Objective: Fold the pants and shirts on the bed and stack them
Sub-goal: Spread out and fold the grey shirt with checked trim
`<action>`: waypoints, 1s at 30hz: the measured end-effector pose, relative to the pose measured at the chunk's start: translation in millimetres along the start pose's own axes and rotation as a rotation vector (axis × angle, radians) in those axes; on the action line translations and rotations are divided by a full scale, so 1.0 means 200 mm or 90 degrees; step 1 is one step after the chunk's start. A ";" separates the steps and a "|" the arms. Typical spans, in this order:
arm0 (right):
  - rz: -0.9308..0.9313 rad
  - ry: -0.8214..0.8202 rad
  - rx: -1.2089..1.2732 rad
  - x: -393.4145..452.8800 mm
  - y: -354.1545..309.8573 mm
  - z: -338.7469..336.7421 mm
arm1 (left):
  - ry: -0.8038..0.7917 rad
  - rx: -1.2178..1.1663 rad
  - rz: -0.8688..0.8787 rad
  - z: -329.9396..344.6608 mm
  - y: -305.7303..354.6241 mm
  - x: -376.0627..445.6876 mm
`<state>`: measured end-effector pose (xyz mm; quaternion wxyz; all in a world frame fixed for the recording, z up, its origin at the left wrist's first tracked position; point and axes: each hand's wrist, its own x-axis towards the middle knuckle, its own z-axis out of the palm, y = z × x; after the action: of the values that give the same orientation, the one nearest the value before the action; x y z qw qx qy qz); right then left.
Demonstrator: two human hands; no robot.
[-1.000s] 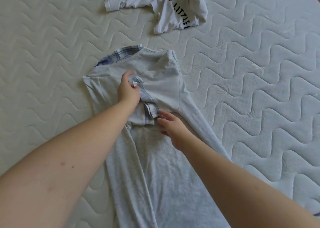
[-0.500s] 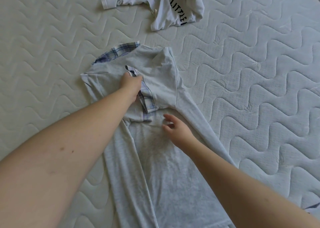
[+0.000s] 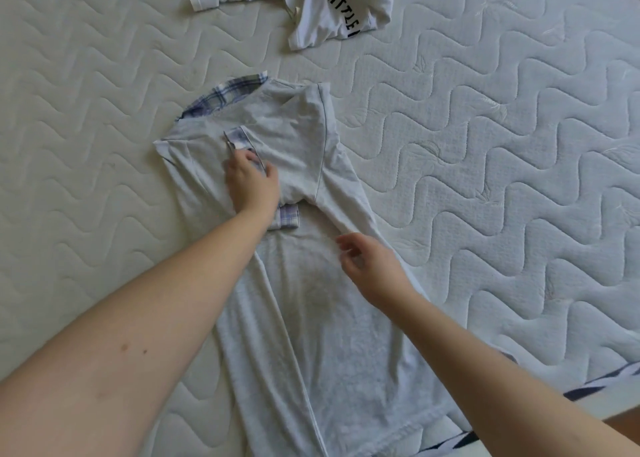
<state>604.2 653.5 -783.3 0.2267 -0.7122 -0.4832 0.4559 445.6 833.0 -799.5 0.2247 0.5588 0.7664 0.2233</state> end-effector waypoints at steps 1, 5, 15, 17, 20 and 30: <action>-0.008 0.028 -0.034 -0.04 0.04 -0.02 | -0.052 -0.012 0.022 0.03 0.00 -0.09; 0.050 0.093 -0.163 -0.22 0.26 -0.11 | -0.387 -0.121 -0.130 0.17 0.02 -0.49; 0.167 0.083 -0.396 -0.55 0.56 -0.22 | -0.438 -0.241 -0.339 0.38 0.07 -0.94; 0.213 0.066 -0.438 -0.60 0.61 -0.27 | -0.443 -0.290 -0.358 0.38 0.07 -0.97; 0.212 0.065 -0.451 -0.71 0.67 -0.33 | -0.448 -0.364 -0.385 0.37 0.06 -1.02; -0.033 0.144 -0.336 -1.12 0.60 -0.16 | -0.578 -0.467 -0.441 0.29 0.04 -1.35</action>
<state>663.8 404.8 -762.4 0.0974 -0.7804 -0.5746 0.2266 559.7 582.3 -816.0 0.7578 0.2069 0.6056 0.1272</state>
